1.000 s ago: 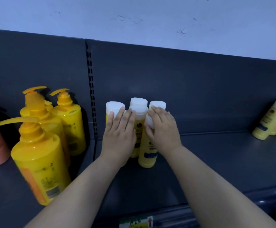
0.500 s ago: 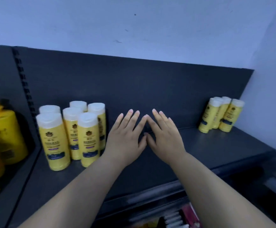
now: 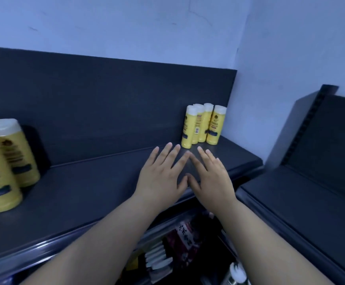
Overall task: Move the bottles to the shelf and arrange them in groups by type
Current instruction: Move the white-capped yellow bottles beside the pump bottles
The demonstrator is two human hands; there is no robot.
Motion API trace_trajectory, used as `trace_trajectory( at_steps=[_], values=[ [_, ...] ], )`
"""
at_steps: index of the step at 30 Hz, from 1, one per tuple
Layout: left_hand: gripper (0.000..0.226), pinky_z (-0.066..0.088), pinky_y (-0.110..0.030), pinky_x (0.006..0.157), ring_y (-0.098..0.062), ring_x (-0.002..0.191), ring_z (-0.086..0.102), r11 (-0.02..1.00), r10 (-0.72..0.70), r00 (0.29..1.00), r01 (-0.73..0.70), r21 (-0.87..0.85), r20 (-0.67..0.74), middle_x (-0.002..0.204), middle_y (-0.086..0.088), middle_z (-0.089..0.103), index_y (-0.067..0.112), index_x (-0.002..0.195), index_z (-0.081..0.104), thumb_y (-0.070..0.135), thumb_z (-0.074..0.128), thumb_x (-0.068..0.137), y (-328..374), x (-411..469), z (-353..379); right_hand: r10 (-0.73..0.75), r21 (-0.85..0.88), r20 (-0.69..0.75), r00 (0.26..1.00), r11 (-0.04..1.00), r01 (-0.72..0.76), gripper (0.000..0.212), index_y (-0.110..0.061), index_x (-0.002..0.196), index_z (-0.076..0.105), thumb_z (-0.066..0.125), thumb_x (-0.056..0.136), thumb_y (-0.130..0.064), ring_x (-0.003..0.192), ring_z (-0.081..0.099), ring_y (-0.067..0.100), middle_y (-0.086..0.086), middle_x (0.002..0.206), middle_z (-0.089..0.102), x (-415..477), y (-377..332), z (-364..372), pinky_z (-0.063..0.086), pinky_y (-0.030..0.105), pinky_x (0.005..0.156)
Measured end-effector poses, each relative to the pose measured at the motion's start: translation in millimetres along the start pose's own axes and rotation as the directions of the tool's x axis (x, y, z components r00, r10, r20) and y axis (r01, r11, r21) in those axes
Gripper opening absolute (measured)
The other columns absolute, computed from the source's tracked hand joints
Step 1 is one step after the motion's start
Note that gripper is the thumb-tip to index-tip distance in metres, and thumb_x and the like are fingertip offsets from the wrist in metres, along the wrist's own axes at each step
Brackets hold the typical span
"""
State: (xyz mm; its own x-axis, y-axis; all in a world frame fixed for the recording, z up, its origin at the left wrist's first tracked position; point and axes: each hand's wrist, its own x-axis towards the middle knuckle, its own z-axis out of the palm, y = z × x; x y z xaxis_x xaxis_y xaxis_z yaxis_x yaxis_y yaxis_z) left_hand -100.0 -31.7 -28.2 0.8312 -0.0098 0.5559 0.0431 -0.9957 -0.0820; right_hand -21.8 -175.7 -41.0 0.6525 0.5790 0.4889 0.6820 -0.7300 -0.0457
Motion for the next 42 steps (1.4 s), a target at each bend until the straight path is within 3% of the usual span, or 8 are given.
trace_trajectory(
  at_steps=[10, 15, 18, 23, 30, 35, 39, 42],
  values=[
    [0.059, 0.034, -0.047, 0.109, -0.025, 0.133, 0.042, 0.999, 0.033, 0.996, -0.033, -0.008, 0.087, 0.14, -0.009, 0.049, 0.019, 0.138, 0.045, 0.046, 0.035, 0.086, 22.5, 19.2, 41.5, 0.085, 0.042, -0.009, 0.996, 0.996, -0.085, 0.06, -0.018, 0.14, 0.042, 0.029, 0.092, -0.05, 0.139, 0.033, 0.028, 0.01, 0.149, 0.037, -10.9, 37.3, 22.1, 0.032, 0.047, 0.109],
    [0.061, 0.027, -0.045, 0.112, -0.023, 0.136, 0.037, 1.0, 0.012, 0.995, -0.009, -0.029, 0.104, 0.143, -0.007, 0.046, 0.02, 0.139, 0.043, 0.048, 0.028, 0.087, 10.6, 41.2, 63.7, 0.076, 0.036, 0.071, 0.995, 0.996, -0.078, 0.069, -0.025, 0.149, 0.021, 0.012, 0.088, -0.057, 0.146, 0.009, 0.019, 0.003, 0.158, 0.014, 16.9, 48.9, 36.1, 0.011, 0.038, 0.118],
    [0.063, 0.023, -0.044, 0.114, -0.022, 0.138, 0.033, 0.999, -0.006, 0.994, 0.011, -0.043, 0.107, 0.146, -0.006, 0.042, 0.021, 0.142, 0.039, 0.048, 0.024, 0.087, -7.0, 61.4, 77.9, 0.077, 0.024, 0.088, 0.993, 0.997, -0.079, 0.071, -0.026, 0.149, 0.017, 0.008, 0.086, -0.059, 0.146, 0.003, 0.018, 0.001, 0.159, 0.009, 48.1, 54.0, 42.6, 0.006, 0.036, 0.118],
    [0.064, 0.019, -0.041, 0.113, -0.022, 0.138, 0.034, 0.998, -0.048, 0.995, 0.052, -0.041, 0.086, 0.145, -0.006, 0.043, 0.02, 0.142, 0.037, 0.049, 0.024, 0.087, -46.6, 92.3, 102.0, 0.081, 0.03, 0.066, 0.994, 0.996, -0.083, 0.058, -0.024, 0.148, 0.024, 0.034, 0.096, -0.048, 0.146, 0.009, 0.021, 0.003, 0.158, 0.016, 103.7, 57.7, 61.9, 0.012, 0.04, 0.119],
    [0.065, 0.019, -0.039, 0.112, -0.022, 0.137, 0.035, 0.997, -0.047, 0.99, 0.055, -0.062, 0.13, 0.144, -0.006, 0.044, 0.019, 0.142, 0.038, 0.048, 0.022, 0.086, -75.7, 122.1, 140.4, 0.087, 0.019, 0.086, 0.993, 0.996, -0.088, 0.056, -0.025, 0.148, 0.023, 0.036, 0.097, -0.046, 0.146, 0.007, 0.019, 0.002, 0.158, 0.013, 134.9, 64.8, 94.8, 0.008, 0.035, 0.119],
    [0.063, 0.026, -0.042, 0.111, -0.022, 0.136, 0.037, 0.994, -0.02, 0.989, 0.035, -0.104, 0.145, 0.142, -0.005, 0.047, 0.017, 0.141, 0.04, 0.045, 0.025, 0.086, -84.1, 144.0, 156.3, 0.127, 0.012, 0.099, 0.987, 0.992, -0.129, 0.068, -0.025, 0.148, 0.023, 0.014, 0.089, -0.056, 0.146, 0.01, 0.021, 0.003, 0.158, 0.016, 153.9, 90.1, 102.4, 0.009, 0.036, 0.118],
    [0.057, 0.026, -0.042, 0.11, -0.024, 0.135, 0.039, 0.991, 0.0, 0.997, 0.011, -0.132, 0.078, 0.141, -0.006, 0.048, 0.014, 0.141, 0.04, 0.03, 0.042, 0.086, -95.4, 181.3, 163.3, 0.163, 0.082, 0.028, 0.986, 0.983, -0.165, 0.063, -0.021, 0.147, 0.028, 0.029, 0.091, -0.048, 0.145, 0.015, 0.022, 0.004, 0.156, 0.021, 184.6, 116.9, 100.5, 0.015, 0.039, 0.118],
    [0.061, 0.016, -0.037, 0.115, -0.021, 0.141, 0.026, 0.981, 0.035, 0.996, -0.02, -0.193, 0.078, 0.15, -0.003, 0.034, 0.016, 0.146, 0.028, 0.016, 0.05, 0.09, -100.1, 215.4, 164.7, 0.151, 0.129, -0.024, 0.988, 0.981, -0.147, 0.057, -0.019, 0.146, 0.031, 0.039, 0.095, -0.043, 0.144, 0.018, 0.023, 0.005, 0.156, 0.022, 212.4, 139.4, 103.0, 0.018, 0.041, 0.117]
  ],
)
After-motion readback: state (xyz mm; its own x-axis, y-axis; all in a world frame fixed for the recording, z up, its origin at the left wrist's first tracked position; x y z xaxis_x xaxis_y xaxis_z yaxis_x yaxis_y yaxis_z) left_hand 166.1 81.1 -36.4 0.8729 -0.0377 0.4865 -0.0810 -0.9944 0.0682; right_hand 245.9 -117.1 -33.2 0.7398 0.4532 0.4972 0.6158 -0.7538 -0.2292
